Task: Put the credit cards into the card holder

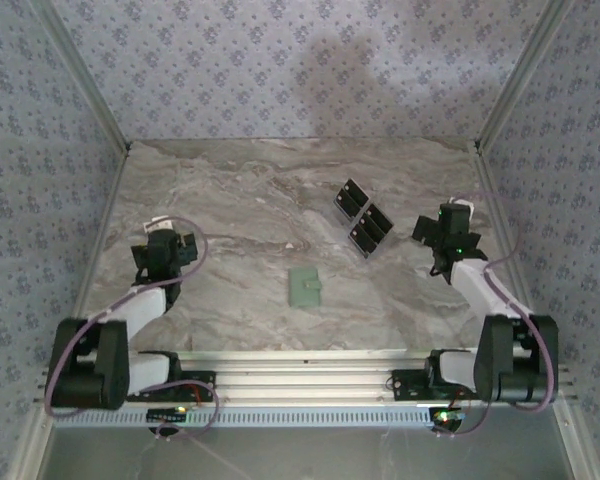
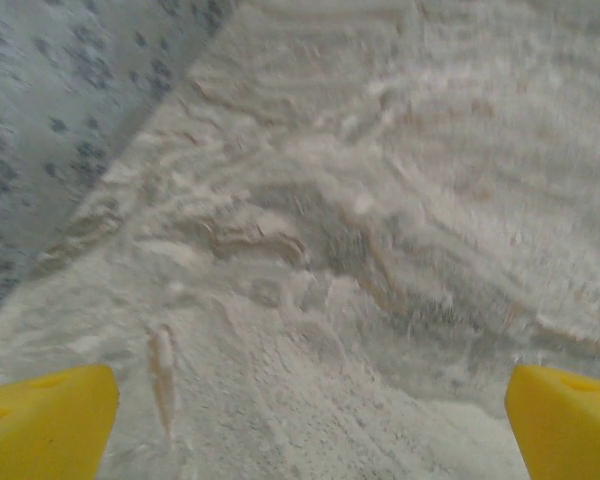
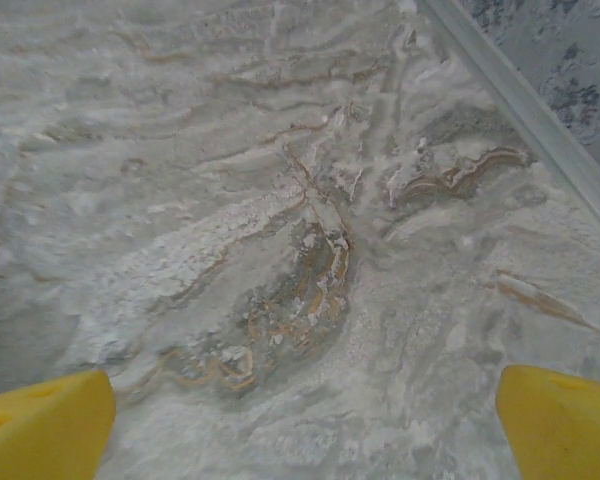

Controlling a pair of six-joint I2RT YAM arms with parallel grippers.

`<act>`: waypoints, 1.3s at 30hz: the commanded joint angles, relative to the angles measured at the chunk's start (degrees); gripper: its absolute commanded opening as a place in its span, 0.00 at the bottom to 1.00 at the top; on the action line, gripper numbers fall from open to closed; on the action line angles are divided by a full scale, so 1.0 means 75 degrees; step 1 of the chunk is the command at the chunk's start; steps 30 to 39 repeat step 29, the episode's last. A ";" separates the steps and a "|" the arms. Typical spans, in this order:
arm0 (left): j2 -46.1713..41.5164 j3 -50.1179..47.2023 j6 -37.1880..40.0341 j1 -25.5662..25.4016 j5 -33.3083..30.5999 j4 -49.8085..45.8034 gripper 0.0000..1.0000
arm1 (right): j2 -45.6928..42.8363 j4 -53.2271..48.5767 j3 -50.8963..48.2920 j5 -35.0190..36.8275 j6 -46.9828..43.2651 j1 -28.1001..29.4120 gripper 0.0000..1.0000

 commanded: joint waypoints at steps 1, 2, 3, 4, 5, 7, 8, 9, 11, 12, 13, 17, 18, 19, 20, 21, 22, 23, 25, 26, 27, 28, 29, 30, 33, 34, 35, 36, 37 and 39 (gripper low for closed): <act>0.0618 -0.0070 0.0675 0.0066 0.0681 0.2264 1.00 | 0.0501 0.2289 -0.0690 -0.0468 -0.0834 -0.0026 1.00; 0.0715 0.0039 0.0636 0.0156 0.1032 0.2140 1.00 | 0.0629 0.3039 -0.1014 -0.0671 -0.1170 0.0020 1.00; 0.0955 0.0010 0.0654 0.0264 0.1432 0.2476 1.00 | 0.0836 0.3847 -0.1296 -0.0805 -0.1488 0.0041 1.00; 0.1186 -0.0054 0.0722 0.0276 0.1570 0.2827 1.00 | 0.0896 0.3922 -0.1240 -0.0968 -0.1527 -0.0006 1.00; 0.1506 -0.0119 0.0717 0.0302 0.1699 0.3229 1.00 | 0.0978 0.3921 -0.1204 -0.1279 -0.1650 -0.0063 1.00; 0.2218 -0.0156 0.0899 0.0304 0.2027 0.4103 1.00 | 0.1308 0.4902 -0.1466 -0.1581 -0.1772 -0.0131 1.00; 0.2148 0.0055 0.0777 0.0393 0.2086 0.3544 1.00 | 0.1619 0.5367 -0.1714 -0.1765 -0.1788 -0.0191 1.00; 0.1991 0.0294 0.0610 0.0562 0.2264 0.2811 1.00 | 0.2054 0.6585 -0.2039 -0.1844 -0.1849 -0.0152 1.00; 0.2119 0.0249 0.0539 0.0710 0.2559 0.3103 1.00 | 0.1807 0.5680 -0.1778 -0.1772 -0.1885 -0.0122 1.00; 0.2044 0.0337 0.0548 0.0713 0.2577 0.2830 1.00 | 0.1983 0.6377 -0.1950 -0.1784 -0.1876 -0.0121 1.00; 0.2122 0.0272 0.0545 0.0716 0.2568 0.3080 1.00 | 0.1999 0.6386 -0.1919 -0.1807 -0.1855 -0.0134 1.00; 0.2079 0.0326 0.0532 0.0715 0.2583 0.2881 1.00 | 0.1891 0.5980 -0.1822 -0.1802 -0.1863 -0.0135 1.00; 0.2104 0.0294 0.0544 0.0715 0.2573 0.2990 1.00 | 0.1916 0.6165 -0.1887 -0.1648 -0.1895 -0.0073 1.00; 0.2082 0.0297 0.0539 0.0723 0.2584 0.2944 1.00 | 0.1872 0.6093 -0.1898 -0.1447 -0.1930 0.0023 1.00; 0.2086 0.0295 0.0538 0.0711 0.2580 0.2949 1.00 | 0.1872 0.6250 -0.1938 -0.1400 -0.1946 0.0032 1.00; 0.2084 0.0292 0.0545 0.0716 0.2573 0.2974 1.00 | 0.1865 0.6137 -0.1914 -0.1454 -0.1936 0.0020 1.00; 0.2086 0.0298 0.0541 0.0710 0.2584 0.2942 1.00 | 0.1870 0.6145 -0.1910 -0.1538 -0.1917 -0.0009 1.00; 0.2081 0.0291 0.0539 0.0721 0.2573 0.2975 1.00 | 0.1871 0.6137 -0.1902 -0.1553 -0.1911 -0.0026 1.00; 0.2082 0.0292 0.0540 0.0726 0.2586 0.2965 1.00 | 0.1861 0.6154 -0.1911 -0.1549 -0.1920 -0.0023 1.00; 0.2085 0.0302 0.0542 0.0713 0.2584 0.2949 1.00 | 0.1864 0.6155 -0.1906 -0.1533 -0.1923 -0.0017 1.00; 0.2091 0.0295 0.0537 0.0712 0.2583 0.2951 1.00 | 0.1883 0.6138 -0.1892 -0.1547 -0.1926 -0.0017 1.00; 0.2086 0.0304 0.0540 0.0719 0.2589 0.2954 1.00 | 0.1884 0.6088 -0.1861 -0.1624 -0.1912 -0.0048 1.00; 0.2089 0.0303 0.0538 0.0722 0.2567 0.2937 1.00 | 0.1890 0.6044 -0.1843 -0.1666 -0.1921 -0.0050 1.00; 0.2089 0.0303 0.0538 0.0722 0.2567 0.2937 1.00 | 0.1890 0.6044 -0.1843 -0.1666 -0.1921 -0.0050 1.00; 0.2089 0.0303 0.0538 0.0722 0.2567 0.2937 1.00 | 0.1890 0.6044 -0.1843 -0.1666 -0.1921 -0.0050 1.00; 0.2089 0.0303 0.0538 0.0722 0.2567 0.2937 1.00 | 0.1890 0.6044 -0.1843 -0.1666 -0.1921 -0.0050 1.00; 0.2089 0.0303 0.0538 0.0722 0.2567 0.2937 1.00 | 0.1890 0.6044 -0.1843 -0.1666 -0.1921 -0.0050 1.00; 0.2089 0.0303 0.0538 0.0722 0.2567 0.2937 1.00 | 0.1890 0.6044 -0.1843 -0.1666 -0.1921 -0.0050 1.00; 0.2089 0.0303 0.0538 0.0722 0.2567 0.2937 1.00 | 0.1890 0.6044 -0.1843 -0.1666 -0.1921 -0.0050 1.00; 0.2089 0.0303 0.0538 0.0722 0.2567 0.2937 1.00 | 0.1890 0.6044 -0.1843 -0.1666 -0.1921 -0.0050 1.00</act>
